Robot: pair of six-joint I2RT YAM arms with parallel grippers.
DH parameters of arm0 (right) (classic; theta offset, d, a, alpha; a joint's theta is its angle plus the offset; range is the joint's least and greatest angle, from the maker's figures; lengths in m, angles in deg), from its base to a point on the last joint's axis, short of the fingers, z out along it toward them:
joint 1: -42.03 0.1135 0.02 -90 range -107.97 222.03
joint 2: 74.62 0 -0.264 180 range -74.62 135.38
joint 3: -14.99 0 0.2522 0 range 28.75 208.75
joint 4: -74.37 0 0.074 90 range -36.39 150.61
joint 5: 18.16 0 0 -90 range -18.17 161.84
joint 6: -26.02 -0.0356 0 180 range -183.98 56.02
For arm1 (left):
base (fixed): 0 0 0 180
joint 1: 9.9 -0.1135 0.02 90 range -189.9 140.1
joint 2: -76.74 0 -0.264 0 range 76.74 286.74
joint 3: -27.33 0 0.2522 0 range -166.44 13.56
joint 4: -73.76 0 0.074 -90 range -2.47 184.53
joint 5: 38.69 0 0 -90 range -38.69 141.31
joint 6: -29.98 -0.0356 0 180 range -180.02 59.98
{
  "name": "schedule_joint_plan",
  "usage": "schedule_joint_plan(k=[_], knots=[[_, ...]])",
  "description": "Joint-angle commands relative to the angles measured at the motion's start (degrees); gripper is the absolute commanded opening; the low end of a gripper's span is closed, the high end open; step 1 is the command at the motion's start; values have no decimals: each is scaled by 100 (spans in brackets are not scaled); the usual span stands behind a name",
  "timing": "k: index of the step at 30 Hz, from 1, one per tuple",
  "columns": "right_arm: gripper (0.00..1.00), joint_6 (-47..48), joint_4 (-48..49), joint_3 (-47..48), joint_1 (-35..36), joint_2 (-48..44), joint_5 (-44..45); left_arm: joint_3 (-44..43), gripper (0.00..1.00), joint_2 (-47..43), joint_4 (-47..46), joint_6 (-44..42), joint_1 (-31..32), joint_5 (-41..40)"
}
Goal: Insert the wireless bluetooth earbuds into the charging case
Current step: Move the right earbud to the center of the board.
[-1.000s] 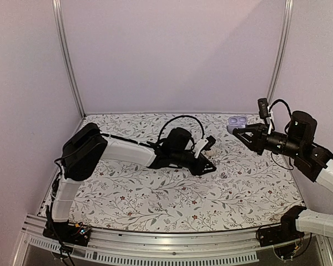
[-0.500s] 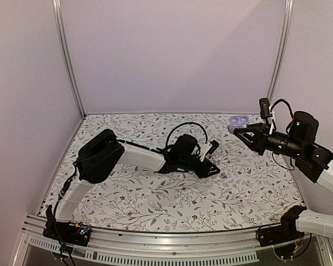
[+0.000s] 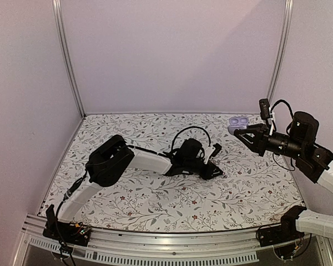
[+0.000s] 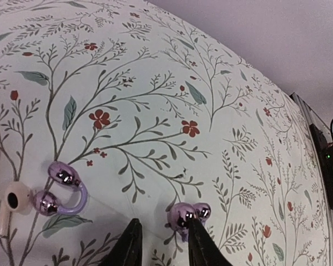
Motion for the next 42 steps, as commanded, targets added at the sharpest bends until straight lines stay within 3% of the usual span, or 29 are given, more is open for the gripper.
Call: schedule_joint_plan(k=[1,10,23,28,33,42], knots=[[0,101,-60,57,-37,-109,-14,-186,28,204,218,-39,110,-46],[0,164,-130,101,-32,-98,-34,-388,28,465,334,-115,190,47],[0,203,-192,88,-37,-146,19,-403,10,380,726,-460,258,-174],[0,192,-171,82,-36,-120,-20,307,2,-130,343,-422,147,-134],[0,191,-192,89,-39,-154,-17,1270,0,-996,181,-662,-14,-285],[0,132,-60,42,-42,-136,-151,3439,0,-3005,1046,-1533,-414,-755]])
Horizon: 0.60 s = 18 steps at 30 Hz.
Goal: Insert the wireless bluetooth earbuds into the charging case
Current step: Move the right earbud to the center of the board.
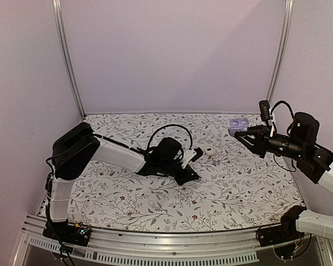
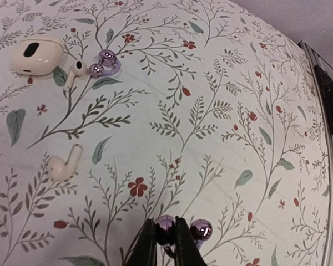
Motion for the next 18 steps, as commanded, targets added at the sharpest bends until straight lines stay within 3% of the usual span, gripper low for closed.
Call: schedule_joint_plan(k=[1,6,18], knots=[[0,-32,180,29,-39,-52,-131,880,0,-1001,668,-610,-325,-296],[0,-72,251,-2,-36,7,-266,1576,0,-1697,1165,-1547,-362,-712],[0,-151,250,2,-32,-42,-381,1600,0,-1592,2202,-2846,-392,-864]])
